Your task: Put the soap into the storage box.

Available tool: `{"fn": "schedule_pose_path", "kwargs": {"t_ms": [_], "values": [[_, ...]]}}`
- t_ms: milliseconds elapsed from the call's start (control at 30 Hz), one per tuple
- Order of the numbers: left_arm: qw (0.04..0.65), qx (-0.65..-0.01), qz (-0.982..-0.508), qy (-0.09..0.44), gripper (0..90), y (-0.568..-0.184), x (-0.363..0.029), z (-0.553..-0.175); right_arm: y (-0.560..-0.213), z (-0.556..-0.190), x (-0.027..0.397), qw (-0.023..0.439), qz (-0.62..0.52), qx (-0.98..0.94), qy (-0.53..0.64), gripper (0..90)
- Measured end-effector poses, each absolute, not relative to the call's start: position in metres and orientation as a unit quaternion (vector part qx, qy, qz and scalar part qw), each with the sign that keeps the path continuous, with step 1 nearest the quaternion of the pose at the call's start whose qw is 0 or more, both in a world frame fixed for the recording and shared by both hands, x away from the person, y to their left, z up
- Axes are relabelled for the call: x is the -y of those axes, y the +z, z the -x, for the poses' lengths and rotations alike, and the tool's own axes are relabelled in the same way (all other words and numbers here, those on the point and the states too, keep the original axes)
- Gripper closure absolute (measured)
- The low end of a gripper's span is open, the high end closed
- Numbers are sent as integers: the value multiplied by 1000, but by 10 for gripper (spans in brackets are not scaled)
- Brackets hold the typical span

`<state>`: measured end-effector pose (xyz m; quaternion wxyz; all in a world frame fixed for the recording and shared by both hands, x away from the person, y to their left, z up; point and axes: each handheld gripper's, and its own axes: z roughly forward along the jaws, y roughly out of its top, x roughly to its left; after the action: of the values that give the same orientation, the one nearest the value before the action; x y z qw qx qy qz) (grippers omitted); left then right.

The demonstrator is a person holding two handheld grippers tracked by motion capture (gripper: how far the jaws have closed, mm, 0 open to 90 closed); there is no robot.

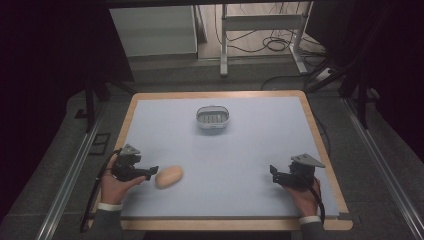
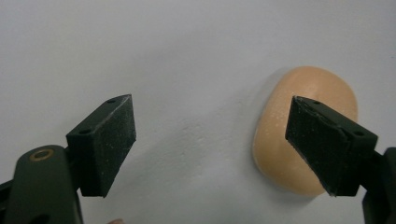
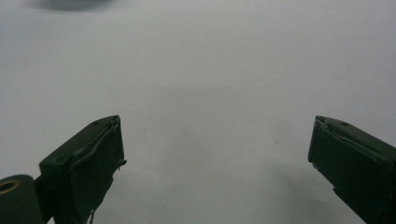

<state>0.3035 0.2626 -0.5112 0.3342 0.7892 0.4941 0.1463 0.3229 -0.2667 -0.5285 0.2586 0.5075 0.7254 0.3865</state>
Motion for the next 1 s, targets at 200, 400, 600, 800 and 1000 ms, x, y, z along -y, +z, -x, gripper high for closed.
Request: {"fn": "schedule_pose_path", "kwargs": {"t_ms": [200,400,600,800,1000], "values": [[332,-494,-790,146,164,-511,-265,-300,-528,-321,267,258,-499,-726,397,58],[342,-492,-787,145,163,-507,-268,-301,-527,-316,270,272,-493,-713,417,79],[338,-497,-786,148,163,-509,-271,-307,-527,-316,272,268,-500,-709,420,79],[331,-499,-788,146,163,-512,-271,-307,-527,-315,270,269,-490,-714,422,81],[324,-501,-789,149,160,-511,-269,-303,-527,-312,272,281,-494,-702,430,82]]}}
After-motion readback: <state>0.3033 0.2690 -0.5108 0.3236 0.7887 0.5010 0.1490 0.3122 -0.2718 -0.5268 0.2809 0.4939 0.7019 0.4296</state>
